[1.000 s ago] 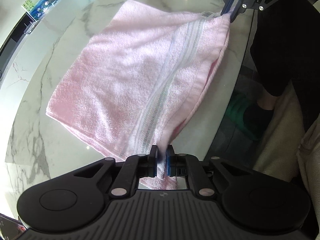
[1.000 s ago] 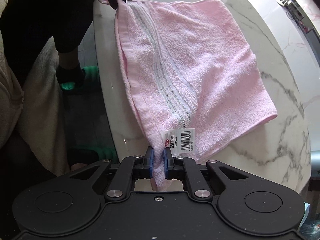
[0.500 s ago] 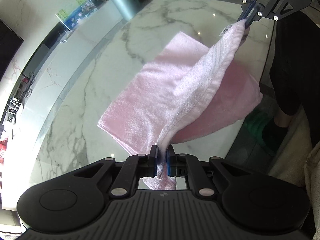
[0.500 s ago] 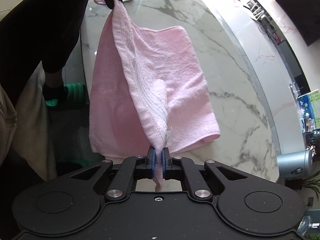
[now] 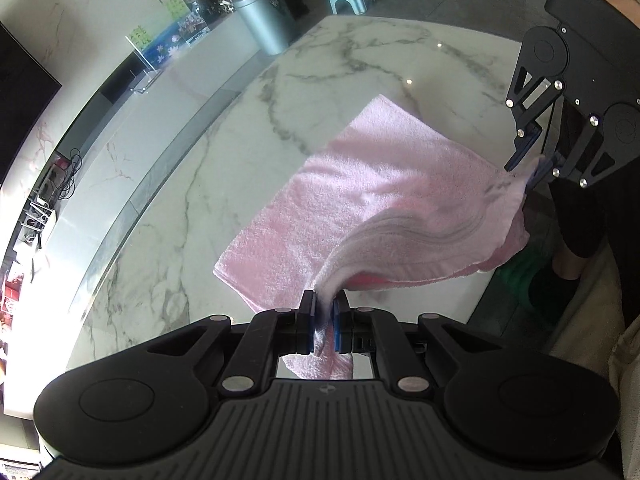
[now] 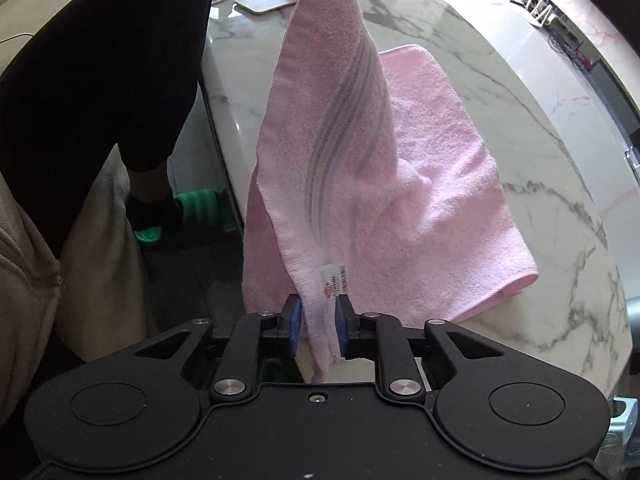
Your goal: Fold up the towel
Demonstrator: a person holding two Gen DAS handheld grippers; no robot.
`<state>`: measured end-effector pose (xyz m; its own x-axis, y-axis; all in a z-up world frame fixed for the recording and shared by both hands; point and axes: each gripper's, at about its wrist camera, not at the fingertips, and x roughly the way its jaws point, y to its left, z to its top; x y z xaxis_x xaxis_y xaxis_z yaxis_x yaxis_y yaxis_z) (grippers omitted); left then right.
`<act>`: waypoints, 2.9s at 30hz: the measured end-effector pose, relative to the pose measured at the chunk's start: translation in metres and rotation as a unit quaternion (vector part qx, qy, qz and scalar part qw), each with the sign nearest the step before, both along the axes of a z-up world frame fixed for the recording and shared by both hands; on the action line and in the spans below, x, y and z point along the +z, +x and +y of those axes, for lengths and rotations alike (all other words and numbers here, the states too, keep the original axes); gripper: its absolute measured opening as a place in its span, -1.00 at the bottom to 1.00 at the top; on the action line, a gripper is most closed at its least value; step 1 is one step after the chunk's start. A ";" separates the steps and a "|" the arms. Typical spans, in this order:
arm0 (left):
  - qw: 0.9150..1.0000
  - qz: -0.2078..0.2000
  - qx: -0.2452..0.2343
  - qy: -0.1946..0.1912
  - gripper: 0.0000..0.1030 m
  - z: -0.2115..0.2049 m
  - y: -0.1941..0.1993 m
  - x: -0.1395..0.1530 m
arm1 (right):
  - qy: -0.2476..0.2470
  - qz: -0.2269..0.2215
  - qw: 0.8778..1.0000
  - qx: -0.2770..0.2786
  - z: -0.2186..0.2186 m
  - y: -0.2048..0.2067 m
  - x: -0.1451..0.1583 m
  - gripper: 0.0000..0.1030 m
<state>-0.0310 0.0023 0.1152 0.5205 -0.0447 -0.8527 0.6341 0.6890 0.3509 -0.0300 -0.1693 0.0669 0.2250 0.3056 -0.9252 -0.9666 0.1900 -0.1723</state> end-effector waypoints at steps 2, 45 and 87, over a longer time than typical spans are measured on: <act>1.000 0.000 0.002 -0.001 -0.86 -0.001 0.001 0.000 | 0.017 0.011 1.000 -0.003 0.005 -0.004 -0.003 -0.13; 1.000 0.003 0.008 -0.012 -0.86 0.009 -0.007 0.023 | 0.036 -0.165 0.969 -0.180 0.031 -0.036 -0.037 -0.89; 0.996 -0.083 -0.002 -0.031 -0.85 -0.028 0.063 0.080 | 0.014 -0.313 0.940 -0.132 -0.021 0.091 0.097 -0.89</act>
